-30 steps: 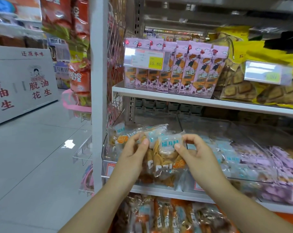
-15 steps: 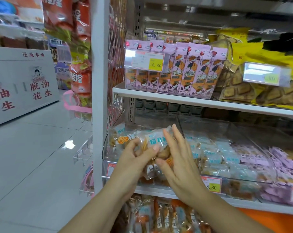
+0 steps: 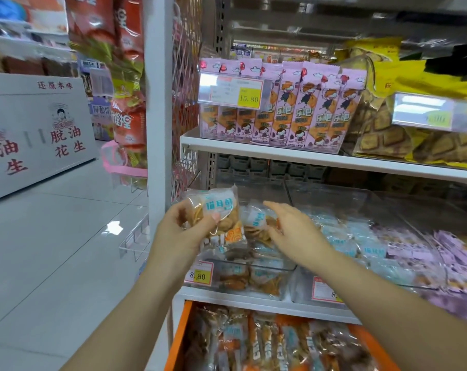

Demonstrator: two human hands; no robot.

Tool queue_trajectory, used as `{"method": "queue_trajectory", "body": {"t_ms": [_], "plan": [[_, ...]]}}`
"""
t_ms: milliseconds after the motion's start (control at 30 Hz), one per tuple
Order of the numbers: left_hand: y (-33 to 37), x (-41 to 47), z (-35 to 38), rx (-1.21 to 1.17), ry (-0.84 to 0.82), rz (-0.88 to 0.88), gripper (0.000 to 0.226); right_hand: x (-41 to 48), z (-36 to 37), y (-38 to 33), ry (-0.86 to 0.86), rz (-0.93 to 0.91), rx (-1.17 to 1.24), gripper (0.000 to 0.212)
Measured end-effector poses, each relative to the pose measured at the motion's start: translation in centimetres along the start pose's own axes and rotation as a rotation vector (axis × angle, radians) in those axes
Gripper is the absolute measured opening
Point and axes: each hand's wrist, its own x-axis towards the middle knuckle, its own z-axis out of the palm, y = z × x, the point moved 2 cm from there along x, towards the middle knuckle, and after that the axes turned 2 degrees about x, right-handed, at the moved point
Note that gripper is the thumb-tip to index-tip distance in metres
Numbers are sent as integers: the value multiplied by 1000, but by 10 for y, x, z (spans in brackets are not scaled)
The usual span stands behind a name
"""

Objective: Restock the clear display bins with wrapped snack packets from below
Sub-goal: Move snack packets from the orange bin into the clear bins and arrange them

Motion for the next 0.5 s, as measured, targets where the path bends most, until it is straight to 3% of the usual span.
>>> {"method": "queue_trajectory", "body": {"t_ms": [133,300,400,500], "plan": [[-2,4,-2,17,38,33,36,29,20,11,-208,74,-253,73],[-3,5,-7,73,79,67,35,47,25,13,-293,172,-354,90],[-3,5,-11,87,105,85,30,50,17,11,-177,159,-297,94],[-3,1,-12,143,153,115,31,38,2,9,41,178,-69,89]]}}
